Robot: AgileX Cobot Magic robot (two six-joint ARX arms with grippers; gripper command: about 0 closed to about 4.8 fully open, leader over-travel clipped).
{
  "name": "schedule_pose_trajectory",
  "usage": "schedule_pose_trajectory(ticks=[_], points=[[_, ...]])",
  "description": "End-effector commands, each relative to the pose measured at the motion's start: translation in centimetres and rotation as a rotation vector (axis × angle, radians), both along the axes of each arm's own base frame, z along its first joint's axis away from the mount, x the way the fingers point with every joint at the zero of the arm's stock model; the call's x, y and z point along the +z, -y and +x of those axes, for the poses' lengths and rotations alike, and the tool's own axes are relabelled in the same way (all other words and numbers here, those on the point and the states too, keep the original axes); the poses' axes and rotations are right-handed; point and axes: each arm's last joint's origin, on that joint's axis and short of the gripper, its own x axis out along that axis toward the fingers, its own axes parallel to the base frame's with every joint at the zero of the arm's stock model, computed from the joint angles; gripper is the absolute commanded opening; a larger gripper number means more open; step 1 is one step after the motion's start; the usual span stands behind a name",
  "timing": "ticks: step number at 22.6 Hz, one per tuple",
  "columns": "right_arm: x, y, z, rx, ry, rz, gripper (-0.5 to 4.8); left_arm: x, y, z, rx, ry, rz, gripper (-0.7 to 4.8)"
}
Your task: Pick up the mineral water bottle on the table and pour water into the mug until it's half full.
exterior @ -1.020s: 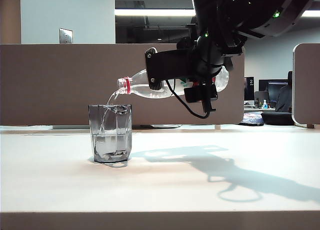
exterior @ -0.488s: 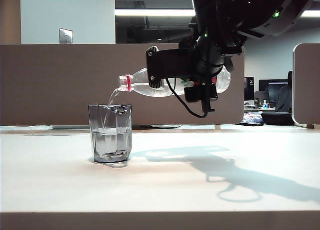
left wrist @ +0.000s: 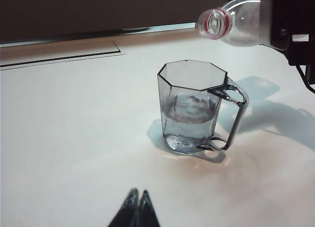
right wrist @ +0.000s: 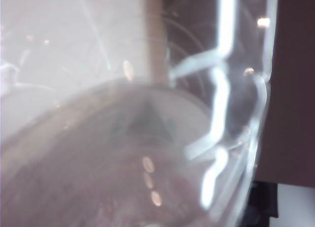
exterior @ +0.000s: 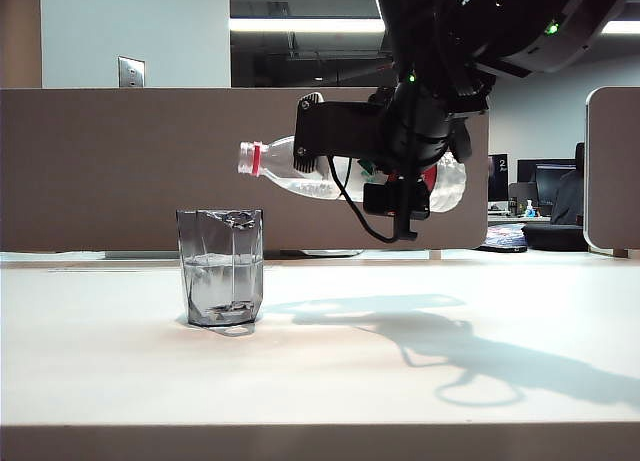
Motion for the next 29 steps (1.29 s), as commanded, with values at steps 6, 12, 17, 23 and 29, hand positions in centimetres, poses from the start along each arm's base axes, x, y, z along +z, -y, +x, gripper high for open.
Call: schedule_pose_trajectory(ticks=[6,12,17,23,29], points=[[0.0,-0.7,-0.7,-0.053,-0.045,0.220,2.70,0.2,0.0,0.0,-0.004,0.013,-0.006,-0.05],[0.0,-1.1,-1.0,-0.128,-0.086,0.503,2.69,0.2,0.0,0.0,-0.004,0.013,-0.006,-0.05],[-0.5,-1.3,-1.3,-0.201,-0.154,0.726,2.41,0.2,0.0,0.0,-0.004,0.013,-0.006,-0.05],[-1.9,-1.3,-2.2,-0.165,-0.308,0.997,2.44,0.2,0.0,0.0,-0.004,0.013,-0.006,-0.05],[-3.4,-0.7,-3.3,-0.079,-0.369,1.100,2.47,0.2,0.0,0.0,-0.004,0.013,-0.006,-0.05]])
